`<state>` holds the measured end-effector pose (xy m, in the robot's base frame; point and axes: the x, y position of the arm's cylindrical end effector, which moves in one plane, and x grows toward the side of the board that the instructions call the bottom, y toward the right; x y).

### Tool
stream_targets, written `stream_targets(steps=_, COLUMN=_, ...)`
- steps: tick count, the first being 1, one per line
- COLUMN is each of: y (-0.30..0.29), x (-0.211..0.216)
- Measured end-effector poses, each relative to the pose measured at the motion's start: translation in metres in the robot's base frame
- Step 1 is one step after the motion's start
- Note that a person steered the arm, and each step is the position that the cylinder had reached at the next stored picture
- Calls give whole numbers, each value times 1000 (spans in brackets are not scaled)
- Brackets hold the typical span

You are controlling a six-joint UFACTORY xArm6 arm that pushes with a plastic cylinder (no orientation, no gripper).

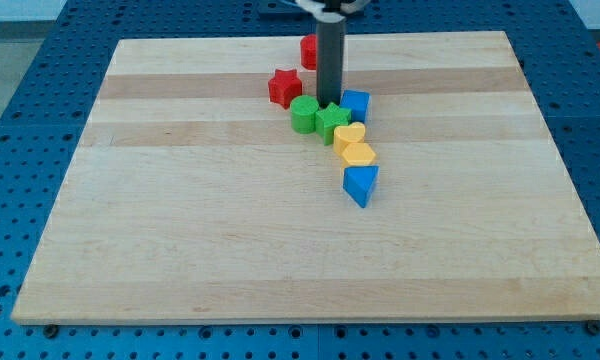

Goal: Push red star closer to red circle

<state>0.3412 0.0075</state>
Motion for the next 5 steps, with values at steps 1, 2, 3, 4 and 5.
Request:
stream_targets(steps=1, y=-38, x=0)
stream_targets(steps=2, y=-68, x=0)
stream_targets(steps=3, y=-72, x=0)
stream_targets(steps=4, y=-72, x=-8)
stream_targets(steps=5, y=-72, x=-21)
